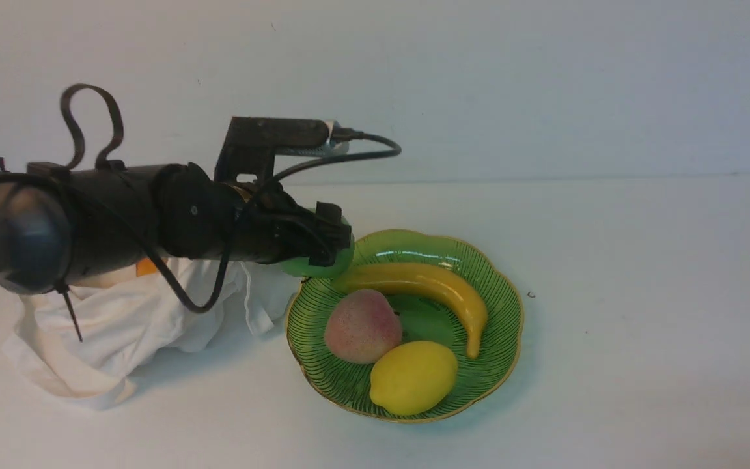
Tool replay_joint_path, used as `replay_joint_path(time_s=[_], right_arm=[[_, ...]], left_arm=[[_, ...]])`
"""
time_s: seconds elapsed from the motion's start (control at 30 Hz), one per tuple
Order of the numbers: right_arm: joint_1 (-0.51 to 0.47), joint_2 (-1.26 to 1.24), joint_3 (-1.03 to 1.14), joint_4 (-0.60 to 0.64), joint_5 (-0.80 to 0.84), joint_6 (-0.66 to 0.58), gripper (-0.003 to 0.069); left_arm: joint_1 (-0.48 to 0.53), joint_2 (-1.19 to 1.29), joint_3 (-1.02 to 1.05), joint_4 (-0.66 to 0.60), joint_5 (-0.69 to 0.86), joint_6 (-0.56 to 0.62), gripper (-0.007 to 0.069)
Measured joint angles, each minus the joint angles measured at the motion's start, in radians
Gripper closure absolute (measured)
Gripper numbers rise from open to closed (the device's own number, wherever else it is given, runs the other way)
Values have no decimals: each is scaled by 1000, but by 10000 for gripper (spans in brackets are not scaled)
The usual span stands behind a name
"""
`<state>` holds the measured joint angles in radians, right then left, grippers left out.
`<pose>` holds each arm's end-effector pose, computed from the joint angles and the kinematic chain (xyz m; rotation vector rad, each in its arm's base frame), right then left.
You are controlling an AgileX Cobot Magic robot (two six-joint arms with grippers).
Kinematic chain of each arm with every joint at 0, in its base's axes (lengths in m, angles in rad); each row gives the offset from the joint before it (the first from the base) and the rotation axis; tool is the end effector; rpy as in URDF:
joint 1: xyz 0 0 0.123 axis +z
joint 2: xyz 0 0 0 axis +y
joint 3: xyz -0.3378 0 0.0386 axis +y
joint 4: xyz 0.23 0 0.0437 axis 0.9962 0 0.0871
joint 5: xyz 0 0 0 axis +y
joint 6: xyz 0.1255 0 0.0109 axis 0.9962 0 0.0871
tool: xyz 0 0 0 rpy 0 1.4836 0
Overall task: Take the fruit out of the cloth bag on the white table and place them on a plate.
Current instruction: 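Place the held apple onto the plate with the left gripper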
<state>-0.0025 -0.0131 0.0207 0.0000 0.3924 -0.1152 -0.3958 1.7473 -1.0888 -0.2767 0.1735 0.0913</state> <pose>0.0119 0.0000 0.1603 -0.1061 1.8814 -0.0806 0.3658 -0.1593 0.2579 0.2738 2.3174 -0.3464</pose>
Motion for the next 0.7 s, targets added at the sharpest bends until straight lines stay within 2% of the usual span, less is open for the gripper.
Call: replay_joint_path(time_s=[0.57,0.7], right_arm=[[0,0,0,0,0,0,671],[0,0,0,0,0,0,671]], left_arm=[[-25,68,0,-1,-15,27,34],[-25,54,0,1,34,31,4]])
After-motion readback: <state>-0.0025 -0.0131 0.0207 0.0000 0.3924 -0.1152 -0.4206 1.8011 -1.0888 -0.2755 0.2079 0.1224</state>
